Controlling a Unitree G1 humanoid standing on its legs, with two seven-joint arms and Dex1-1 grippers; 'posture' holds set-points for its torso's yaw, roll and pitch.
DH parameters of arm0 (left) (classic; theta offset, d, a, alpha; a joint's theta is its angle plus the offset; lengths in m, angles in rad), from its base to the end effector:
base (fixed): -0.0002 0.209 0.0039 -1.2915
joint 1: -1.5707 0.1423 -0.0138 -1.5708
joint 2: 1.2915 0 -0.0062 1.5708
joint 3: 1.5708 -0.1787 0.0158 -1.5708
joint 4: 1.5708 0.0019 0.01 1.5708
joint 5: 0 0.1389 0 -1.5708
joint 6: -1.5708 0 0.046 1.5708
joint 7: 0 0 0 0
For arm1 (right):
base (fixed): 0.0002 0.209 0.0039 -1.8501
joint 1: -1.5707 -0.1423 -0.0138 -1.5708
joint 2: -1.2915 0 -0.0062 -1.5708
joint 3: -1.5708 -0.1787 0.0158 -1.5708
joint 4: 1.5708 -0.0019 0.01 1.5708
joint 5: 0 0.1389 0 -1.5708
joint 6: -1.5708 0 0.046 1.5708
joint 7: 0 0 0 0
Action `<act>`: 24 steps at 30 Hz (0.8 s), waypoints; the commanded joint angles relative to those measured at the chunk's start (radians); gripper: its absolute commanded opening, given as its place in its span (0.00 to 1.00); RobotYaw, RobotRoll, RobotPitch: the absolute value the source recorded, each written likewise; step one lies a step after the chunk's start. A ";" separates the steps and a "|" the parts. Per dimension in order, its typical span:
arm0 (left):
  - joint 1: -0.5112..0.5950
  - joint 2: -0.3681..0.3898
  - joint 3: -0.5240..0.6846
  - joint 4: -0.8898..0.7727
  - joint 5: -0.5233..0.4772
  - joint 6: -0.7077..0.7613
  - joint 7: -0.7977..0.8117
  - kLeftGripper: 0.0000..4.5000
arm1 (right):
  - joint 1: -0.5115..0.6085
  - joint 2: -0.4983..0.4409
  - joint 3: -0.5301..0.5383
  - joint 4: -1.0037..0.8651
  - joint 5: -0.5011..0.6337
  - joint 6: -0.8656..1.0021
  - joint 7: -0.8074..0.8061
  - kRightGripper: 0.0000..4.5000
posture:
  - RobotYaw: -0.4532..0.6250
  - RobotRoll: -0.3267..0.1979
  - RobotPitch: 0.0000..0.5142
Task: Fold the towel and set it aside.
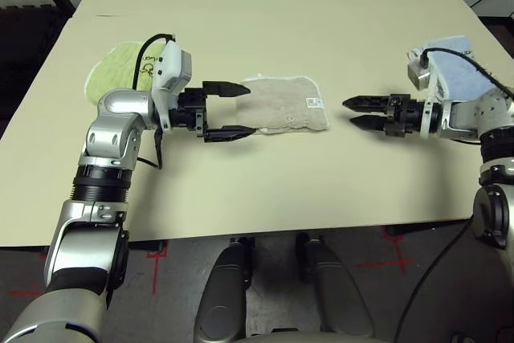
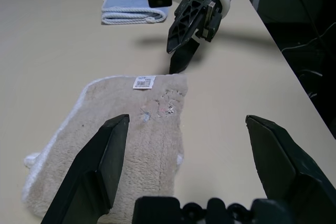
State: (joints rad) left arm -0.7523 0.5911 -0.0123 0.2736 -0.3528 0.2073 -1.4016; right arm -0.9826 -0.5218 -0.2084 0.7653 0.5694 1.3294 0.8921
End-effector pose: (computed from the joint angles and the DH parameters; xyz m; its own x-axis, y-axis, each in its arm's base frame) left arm 0.3103 0.2262 0.2192 0.2011 -0.9679 -0.1506 0.9388 0.1465 0.3117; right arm 0.3226 -0.2406 0.1739 0.4655 0.8465 -0.2583 -0.3629 0.4487 0.8167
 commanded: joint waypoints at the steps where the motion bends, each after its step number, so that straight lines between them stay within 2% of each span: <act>1: 0.017 0.008 -0.014 -0.037 -0.010 0.014 0.000 1.00 | -0.017 0.045 0.020 0.045 -0.022 -0.034 -0.022 0.99 | 0.51 0.62 0.46; 9: 0.027 0.024 -0.010 -0.062 -0.016 0.040 0.005 1.00 | -0.085 0.121 0.051 0.154 -0.069 -0.135 -0.012 0.99 | 0.53 0.62 0.47; 19: 0.024 0.025 -0.016 -0.058 -0.015 0.043 0.001 1.00 | -0.082 0.120 0.084 0.139 -0.078 -0.115 0.034 0.99 | 0.52 0.62 0.47; 22: 0.022 0.025 -0.017 -0.054 -0.014 0.042 -0.002 1.00 | -0.073 0.121 0.090 0.124 -0.077 -0.106 0.037 0.85 | 0.51 0.62 0.47; 24: 0.021 0.025 -0.018 -0.053 -0.014 0.043 -0.004 1.00 | -0.067 0.121 0.096 0.115 -0.076 -0.099 0.039 0.69 | 0.51 0.62 0.47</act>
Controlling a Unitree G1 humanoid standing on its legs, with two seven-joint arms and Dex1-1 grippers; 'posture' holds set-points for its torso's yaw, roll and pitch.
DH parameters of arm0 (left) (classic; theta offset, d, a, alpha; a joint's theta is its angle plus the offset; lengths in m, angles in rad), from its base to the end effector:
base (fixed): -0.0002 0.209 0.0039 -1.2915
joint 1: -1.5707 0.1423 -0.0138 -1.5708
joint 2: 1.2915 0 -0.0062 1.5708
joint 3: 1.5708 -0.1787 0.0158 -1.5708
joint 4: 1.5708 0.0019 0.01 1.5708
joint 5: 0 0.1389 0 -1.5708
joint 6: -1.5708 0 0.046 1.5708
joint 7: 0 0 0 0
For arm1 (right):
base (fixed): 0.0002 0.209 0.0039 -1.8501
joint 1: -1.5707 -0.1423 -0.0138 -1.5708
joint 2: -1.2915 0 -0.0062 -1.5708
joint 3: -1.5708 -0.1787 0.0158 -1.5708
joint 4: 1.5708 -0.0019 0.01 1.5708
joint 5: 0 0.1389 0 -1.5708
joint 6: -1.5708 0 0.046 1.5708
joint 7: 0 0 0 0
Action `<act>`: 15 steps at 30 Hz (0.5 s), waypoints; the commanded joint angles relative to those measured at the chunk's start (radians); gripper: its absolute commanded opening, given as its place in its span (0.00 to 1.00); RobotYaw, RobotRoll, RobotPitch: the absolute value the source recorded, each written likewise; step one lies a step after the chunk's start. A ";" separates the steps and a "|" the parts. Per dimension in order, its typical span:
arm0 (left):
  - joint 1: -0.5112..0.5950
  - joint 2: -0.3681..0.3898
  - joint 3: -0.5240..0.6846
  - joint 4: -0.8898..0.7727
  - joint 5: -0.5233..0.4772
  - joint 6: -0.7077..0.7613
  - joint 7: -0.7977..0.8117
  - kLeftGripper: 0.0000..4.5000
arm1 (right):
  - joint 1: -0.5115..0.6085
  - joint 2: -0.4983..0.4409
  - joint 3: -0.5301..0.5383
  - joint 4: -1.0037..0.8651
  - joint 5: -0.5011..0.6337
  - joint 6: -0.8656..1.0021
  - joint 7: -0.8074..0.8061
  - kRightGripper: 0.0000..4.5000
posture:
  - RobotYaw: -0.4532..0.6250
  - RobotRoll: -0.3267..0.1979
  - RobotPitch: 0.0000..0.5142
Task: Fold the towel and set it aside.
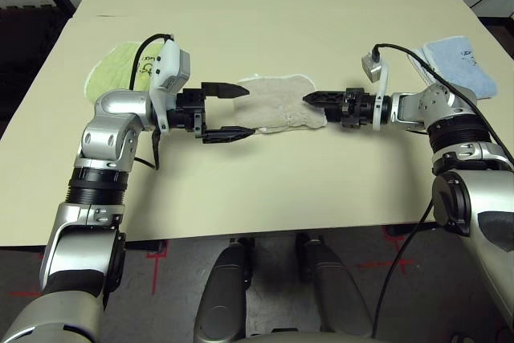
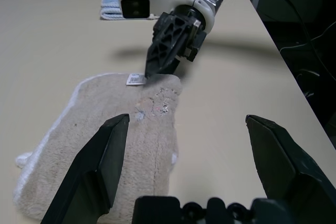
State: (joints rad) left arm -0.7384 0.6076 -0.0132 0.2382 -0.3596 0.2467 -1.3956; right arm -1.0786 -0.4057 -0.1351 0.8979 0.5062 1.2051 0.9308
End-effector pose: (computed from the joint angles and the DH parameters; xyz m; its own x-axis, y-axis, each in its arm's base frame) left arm 0.3070 0.2275 0.2203 0.2051 -0.9648 -0.1648 0.9433 0.1500 0.2960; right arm 0.3412 -0.2001 0.1694 0.3939 0.8835 -0.2534 -0.4294 0.4206 0.7992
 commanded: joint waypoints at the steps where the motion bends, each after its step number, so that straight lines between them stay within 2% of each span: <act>1: 0.006 0.009 -0.018 -0.017 -0.007 0.003 -0.010 1.00 | 0.031 0.005 0.026 -0.022 -0.012 0.029 0.003 0.61 | 0.51 0.62 0.47; 8: 0.006 0.010 -0.022 -0.016 -0.007 0.008 -0.014 1.00 | 0.052 0.011 0.029 -0.075 -0.001 0.069 0.004 0.03 | 0.51 0.62 0.47; 15: 0.008 0.008 -0.026 -0.011 -0.004 0.006 -0.015 1.00 | 0.066 0.016 -0.007 -0.121 0.021 0.080 -0.004 0.01 | 0.50 0.62 0.47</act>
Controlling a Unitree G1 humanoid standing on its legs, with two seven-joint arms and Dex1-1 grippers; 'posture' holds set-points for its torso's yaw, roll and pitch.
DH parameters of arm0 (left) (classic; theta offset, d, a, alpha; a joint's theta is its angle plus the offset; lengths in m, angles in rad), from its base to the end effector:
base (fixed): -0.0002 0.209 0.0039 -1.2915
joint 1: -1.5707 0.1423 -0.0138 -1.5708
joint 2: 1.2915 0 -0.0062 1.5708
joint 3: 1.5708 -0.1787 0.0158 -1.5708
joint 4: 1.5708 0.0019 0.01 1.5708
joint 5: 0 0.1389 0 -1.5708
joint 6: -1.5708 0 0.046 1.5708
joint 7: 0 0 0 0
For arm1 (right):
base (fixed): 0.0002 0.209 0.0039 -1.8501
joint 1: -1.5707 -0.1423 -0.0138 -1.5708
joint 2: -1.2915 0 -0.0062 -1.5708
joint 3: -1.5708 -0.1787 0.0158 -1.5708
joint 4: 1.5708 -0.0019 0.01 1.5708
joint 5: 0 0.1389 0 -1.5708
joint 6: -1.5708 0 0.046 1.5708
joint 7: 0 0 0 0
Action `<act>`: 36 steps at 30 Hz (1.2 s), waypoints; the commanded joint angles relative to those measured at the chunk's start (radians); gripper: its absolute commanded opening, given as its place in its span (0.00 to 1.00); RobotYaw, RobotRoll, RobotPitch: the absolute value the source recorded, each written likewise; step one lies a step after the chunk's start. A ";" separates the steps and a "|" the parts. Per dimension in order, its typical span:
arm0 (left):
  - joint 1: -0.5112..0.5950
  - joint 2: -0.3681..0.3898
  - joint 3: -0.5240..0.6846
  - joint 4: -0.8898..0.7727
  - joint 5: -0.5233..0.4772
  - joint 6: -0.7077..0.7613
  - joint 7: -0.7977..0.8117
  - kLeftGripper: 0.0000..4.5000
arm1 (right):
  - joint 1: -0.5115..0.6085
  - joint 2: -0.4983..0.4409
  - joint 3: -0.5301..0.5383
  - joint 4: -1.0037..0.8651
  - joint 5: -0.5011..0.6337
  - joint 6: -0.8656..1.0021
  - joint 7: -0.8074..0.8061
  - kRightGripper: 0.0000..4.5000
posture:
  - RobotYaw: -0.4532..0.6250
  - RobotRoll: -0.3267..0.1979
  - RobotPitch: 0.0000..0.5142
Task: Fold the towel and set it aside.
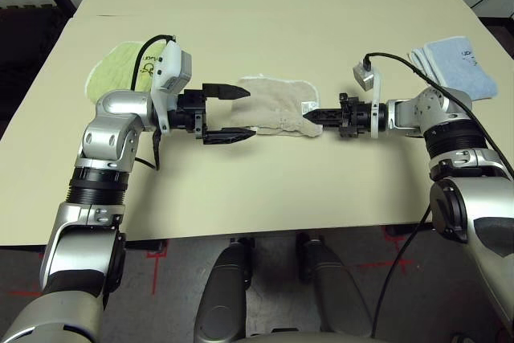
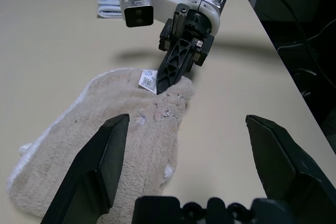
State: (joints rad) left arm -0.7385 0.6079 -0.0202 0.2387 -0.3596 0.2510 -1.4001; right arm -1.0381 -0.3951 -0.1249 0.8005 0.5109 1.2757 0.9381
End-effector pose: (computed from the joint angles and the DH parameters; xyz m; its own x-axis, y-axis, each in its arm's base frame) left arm 0.3073 0.2265 0.2195 0.1969 -0.9652 -0.1720 0.9470 0.1418 0.2883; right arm 0.3365 -0.1958 0.1685 0.3472 0.8994 -0.2654 -0.4358 0.4053 0.8036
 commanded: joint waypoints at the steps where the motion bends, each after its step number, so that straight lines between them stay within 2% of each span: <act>1: 0.011 0.008 -0.017 -0.012 -0.004 0.004 -0.008 1.00 | 0.026 0.007 -0.041 -0.029 0.026 0.002 -0.022 0.01 | 0.50 0.62 0.47; 10: 0.020 0.008 0.005 0.014 -0.006 -0.006 0.019 1.00 | 0.006 0.017 -0.236 -0.061 0.089 -0.176 -0.136 0.01 | 0.46 0.62 0.46; 16: 0.003 0.005 0.002 0.049 0.002 -0.023 0.021 1.00 | -0.066 0.017 -0.338 0.008 0.095 -0.410 -0.236 0.01 | 0.44 0.62 0.46; 22: -0.011 0.001 0.005 0.077 0.003 -0.032 0.032 1.00 | -0.119 -0.006 -0.395 0.101 0.085 -0.664 -0.281 0.01 | 0.42 0.62 0.45; 28: -0.031 -0.023 0.008 0.130 0.011 -0.089 0.056 1.00 | -0.171 -0.052 -0.441 0.223 0.063 -1.006 -0.337 0.01 | 0.41 0.62 0.46; 36: -0.063 -0.065 0.026 0.195 0.016 -0.142 0.125 1.00 | -0.183 -0.103 -0.435 0.341 0.013 -1.231 -0.395 0.01 | 0.40 0.62 0.46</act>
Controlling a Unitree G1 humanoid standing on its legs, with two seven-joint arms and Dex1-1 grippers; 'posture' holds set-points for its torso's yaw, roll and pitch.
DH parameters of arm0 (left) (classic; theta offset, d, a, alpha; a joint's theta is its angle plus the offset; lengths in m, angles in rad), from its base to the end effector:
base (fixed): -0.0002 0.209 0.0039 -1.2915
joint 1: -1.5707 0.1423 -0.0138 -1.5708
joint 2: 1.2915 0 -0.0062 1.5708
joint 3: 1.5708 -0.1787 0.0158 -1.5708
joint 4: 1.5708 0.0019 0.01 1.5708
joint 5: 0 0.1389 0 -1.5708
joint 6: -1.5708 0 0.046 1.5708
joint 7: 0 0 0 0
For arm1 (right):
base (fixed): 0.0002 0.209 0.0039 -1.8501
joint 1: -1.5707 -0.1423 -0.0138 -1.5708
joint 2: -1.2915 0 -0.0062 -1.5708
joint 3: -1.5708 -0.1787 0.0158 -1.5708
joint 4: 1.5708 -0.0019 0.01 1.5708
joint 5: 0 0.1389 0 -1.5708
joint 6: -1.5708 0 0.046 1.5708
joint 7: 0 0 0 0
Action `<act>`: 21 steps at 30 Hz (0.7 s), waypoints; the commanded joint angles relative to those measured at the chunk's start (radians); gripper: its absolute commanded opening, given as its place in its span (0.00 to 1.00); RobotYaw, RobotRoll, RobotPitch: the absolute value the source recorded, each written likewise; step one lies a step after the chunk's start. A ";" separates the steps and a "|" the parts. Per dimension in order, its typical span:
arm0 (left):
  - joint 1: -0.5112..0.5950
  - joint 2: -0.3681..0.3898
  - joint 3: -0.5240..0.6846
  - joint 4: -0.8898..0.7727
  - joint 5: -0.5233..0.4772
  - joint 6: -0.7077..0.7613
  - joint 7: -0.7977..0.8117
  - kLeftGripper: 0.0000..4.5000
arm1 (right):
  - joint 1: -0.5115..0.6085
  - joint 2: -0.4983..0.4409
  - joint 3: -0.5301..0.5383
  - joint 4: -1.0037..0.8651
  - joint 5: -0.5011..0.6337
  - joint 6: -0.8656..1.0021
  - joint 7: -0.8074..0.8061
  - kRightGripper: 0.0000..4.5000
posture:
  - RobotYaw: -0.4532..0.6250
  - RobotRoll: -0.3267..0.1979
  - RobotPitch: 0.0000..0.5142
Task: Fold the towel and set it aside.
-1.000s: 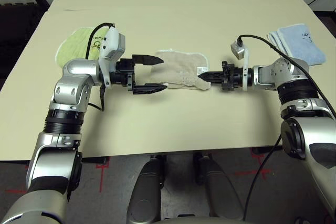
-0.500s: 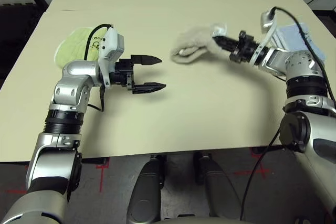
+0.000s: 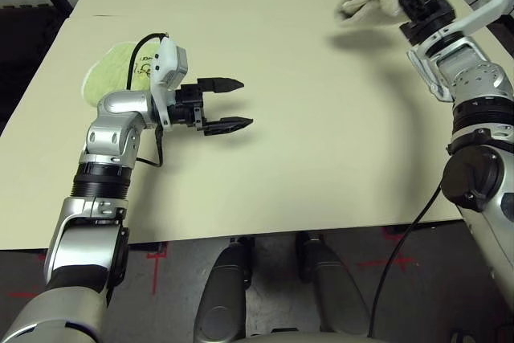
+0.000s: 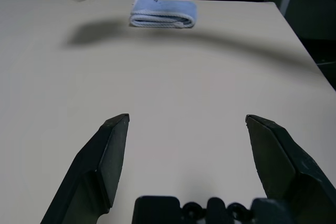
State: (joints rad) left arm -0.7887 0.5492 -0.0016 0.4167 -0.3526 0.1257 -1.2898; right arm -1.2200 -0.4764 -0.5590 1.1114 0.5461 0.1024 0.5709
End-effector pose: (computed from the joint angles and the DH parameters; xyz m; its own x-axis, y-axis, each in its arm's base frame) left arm 0.3212 0.2283 0.2081 0.3235 -0.9443 -0.0610 0.9083 0.2918 0.2998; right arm 0.3552 -0.2648 0.2315 0.8855 0.1307 0.4459 -0.3702 0.7784 0.5070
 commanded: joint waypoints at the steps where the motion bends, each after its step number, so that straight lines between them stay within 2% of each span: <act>1: -0.017 -0.010 0.010 0.023 0.009 -0.018 0.025 1.00 | 0.004 -0.026 0.004 0.041 -0.033 -0.077 -0.043 0.01 | 0.40 0.62 0.46; 12: -0.014 -0.008 0.015 0.017 -0.001 -0.007 0.049 1.00 | 0.032 -0.077 0.000 0.110 -0.073 -0.170 -0.078 0.01 | 0.40 0.62 0.45; 21: 0.020 0.009 0.041 -0.045 -0.016 0.026 0.068 1.00 | -0.002 -0.080 0.002 0.132 -0.077 -0.178 -0.068 0.01 | 0.41 0.62 0.50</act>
State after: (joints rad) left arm -0.7916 0.5510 0.0311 0.4007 -0.3590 0.1380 -1.2273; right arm -1.2054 -0.5440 -0.5566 1.2316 0.4790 -0.0598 0.4985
